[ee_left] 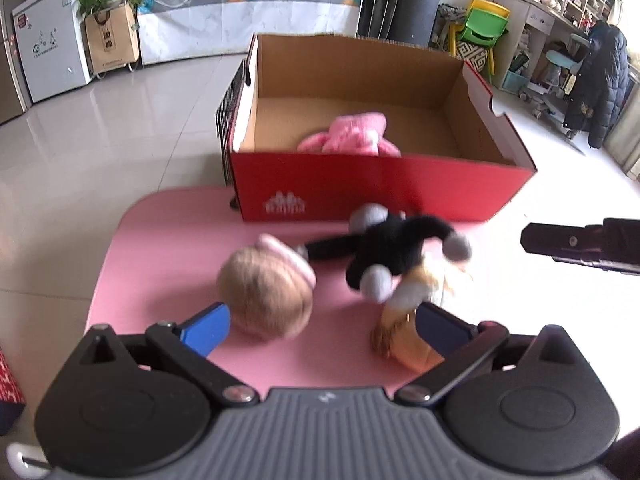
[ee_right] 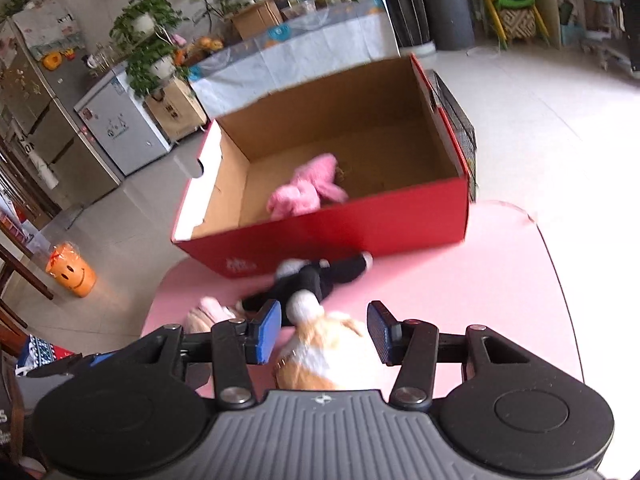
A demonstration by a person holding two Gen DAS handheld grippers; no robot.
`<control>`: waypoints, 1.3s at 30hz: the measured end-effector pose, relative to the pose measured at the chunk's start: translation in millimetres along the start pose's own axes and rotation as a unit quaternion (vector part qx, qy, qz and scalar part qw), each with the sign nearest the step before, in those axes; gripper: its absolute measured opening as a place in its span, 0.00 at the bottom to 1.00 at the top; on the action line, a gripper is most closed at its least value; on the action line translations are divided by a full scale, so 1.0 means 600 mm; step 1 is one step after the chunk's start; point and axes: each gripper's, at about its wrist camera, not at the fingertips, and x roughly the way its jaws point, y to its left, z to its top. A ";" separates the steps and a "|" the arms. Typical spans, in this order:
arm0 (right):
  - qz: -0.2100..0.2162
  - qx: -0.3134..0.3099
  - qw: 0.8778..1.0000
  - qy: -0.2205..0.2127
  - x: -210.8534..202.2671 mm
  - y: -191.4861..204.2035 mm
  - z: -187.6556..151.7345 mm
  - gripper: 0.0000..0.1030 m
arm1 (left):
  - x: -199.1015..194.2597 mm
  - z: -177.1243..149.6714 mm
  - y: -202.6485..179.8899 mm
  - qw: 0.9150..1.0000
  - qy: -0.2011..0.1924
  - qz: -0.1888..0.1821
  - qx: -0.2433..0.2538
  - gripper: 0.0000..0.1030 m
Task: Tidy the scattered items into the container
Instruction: 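Move both tools back to the plush toys beside the shoebox, then close the right gripper on the orange-and-white hamster plush while the left gripper grips it too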
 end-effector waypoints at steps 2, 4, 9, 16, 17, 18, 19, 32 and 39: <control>-0.005 -0.002 1.000 0.008 0.004 -0.002 -0.008 0.47 | 0.005 -0.013 -0.002 1.000 0.005 -0.003 -0.001 1.00; -0.008 0.000 1.000 0.016 0.009 -0.006 -0.016 0.47 | 0.009 -0.022 -0.007 1.000 0.005 -0.006 0.003 1.00; -0.001 0.009 1.000 0.030 0.024 -0.013 -0.026 0.48 | 0.022 -0.037 -0.029 0.999 0.010 -0.026 0.020 1.00; 0.008 0.022 0.999 0.049 0.044 -0.023 -0.040 0.51 | 0.039 -0.050 -0.052 0.998 0.016 -0.051 0.025 1.00; 0.009 0.024 0.998 0.052 0.047 -0.025 -0.042 0.51 | 0.041 -0.052 -0.054 0.998 0.016 -0.053 0.026 1.00; 0.010 0.026 0.998 0.055 0.050 -0.026 -0.044 0.52 | 0.043 -0.053 -0.056 0.998 0.016 -0.056 0.027 1.00; 0.012 0.028 0.998 0.057 0.053 -0.028 -0.046 0.52 | 0.046 -0.055 -0.058 0.998 0.015 -0.058 0.028 1.00; 0.022 0.070 0.995 0.071 0.099 -0.036 -0.055 0.54 | 0.081 -0.059 -0.085 0.997 0.003 -0.070 0.044 1.00; 0.022 0.089 0.993 0.074 0.117 -0.045 -0.054 0.58 | 0.105 -0.060 -0.093 0.996 0.001 -0.072 0.052 1.00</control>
